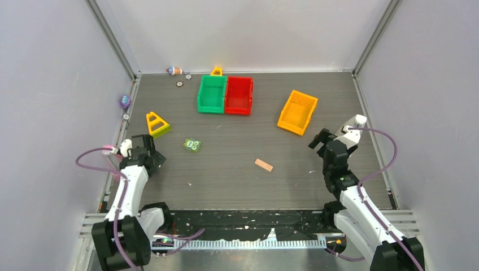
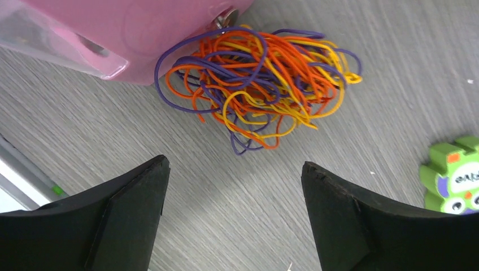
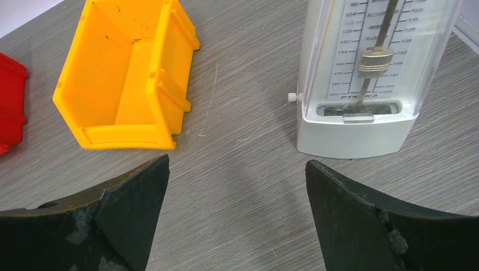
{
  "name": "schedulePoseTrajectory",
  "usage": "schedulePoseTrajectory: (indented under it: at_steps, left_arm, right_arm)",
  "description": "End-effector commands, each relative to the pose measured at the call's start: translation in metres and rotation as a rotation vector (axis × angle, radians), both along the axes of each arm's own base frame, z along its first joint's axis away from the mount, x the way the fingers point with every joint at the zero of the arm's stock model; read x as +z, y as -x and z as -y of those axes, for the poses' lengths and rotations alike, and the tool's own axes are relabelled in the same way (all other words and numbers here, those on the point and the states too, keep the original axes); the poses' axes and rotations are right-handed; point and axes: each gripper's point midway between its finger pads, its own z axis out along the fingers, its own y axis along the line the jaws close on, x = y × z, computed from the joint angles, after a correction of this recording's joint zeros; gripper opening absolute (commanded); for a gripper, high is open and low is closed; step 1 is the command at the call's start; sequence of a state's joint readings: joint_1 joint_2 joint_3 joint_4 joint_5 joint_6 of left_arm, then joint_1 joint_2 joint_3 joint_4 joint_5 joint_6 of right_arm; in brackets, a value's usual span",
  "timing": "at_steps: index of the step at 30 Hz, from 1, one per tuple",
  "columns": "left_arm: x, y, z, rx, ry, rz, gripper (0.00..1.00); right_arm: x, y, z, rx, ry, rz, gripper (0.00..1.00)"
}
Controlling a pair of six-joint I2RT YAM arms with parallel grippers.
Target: Untangle the cables
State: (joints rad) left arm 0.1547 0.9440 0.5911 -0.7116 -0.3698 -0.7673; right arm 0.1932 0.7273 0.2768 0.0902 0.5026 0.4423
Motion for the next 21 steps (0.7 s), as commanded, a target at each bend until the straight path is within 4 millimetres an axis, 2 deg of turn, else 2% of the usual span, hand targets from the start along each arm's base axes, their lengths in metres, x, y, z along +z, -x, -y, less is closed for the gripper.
schedulePoseTrajectory:
  at_steps: [1, 5, 7, 8, 9, 11, 12, 14, 18, 21]
  left_arm:
    - [-0.01, -0.02, -0.003, 0.062, 0.065, 0.063, 0.86]
    - [-0.02, -0.029, -0.005, 0.087, 0.074, 0.086, 0.8]
    - [-0.026, -0.032, -0.004, 0.089, 0.085, 0.092, 0.69]
    - [-0.03, -0.032, -0.003, 0.088, 0.091, 0.088, 0.6]
    - [-0.03, -0.034, -0.002, 0.08, 0.096, 0.086, 0.45]
    - [-0.029, -0.038, 0.003, 0.039, 0.115, 0.096, 0.08]
    - [-0.03, -0.038, 0.008, 0.018, 0.131, 0.103, 0.01]
    - [-0.024, -0.044, 0.025, -0.079, 0.174, 0.162, 0.0]
    - [-0.003, -0.049, 0.075, -0.319, 0.266, 0.31, 0.0]
    - [0.024, -0.046, 0.107, -0.492, 0.285, 0.443, 0.0]
  right_arm:
    - [0.01, -0.008, -0.006, 0.013, -0.041, 0.051, 0.95]
    - [0.01, -0.007, -0.008, 0.023, -0.05, 0.057, 0.95]
    - [0.01, -0.006, -0.009, 0.028, -0.054, 0.063, 0.95]
    - [0.01, -0.006, -0.009, 0.029, -0.056, 0.066, 0.95]
    - [0.01, -0.006, -0.01, 0.034, -0.058, 0.068, 0.95]
    - [0.01, -0.007, -0.011, 0.04, -0.06, 0.071, 0.95]
    - [0.01, -0.007, -0.011, 0.04, -0.06, 0.069, 0.95]
    - [0.009, -0.007, -0.011, 0.04, -0.06, 0.066, 0.95]
    - [0.009, -0.009, -0.012, 0.048, -0.059, 0.065, 0.96]
    - [0.008, -0.01, -0.014, 0.057, -0.058, 0.06, 0.96]
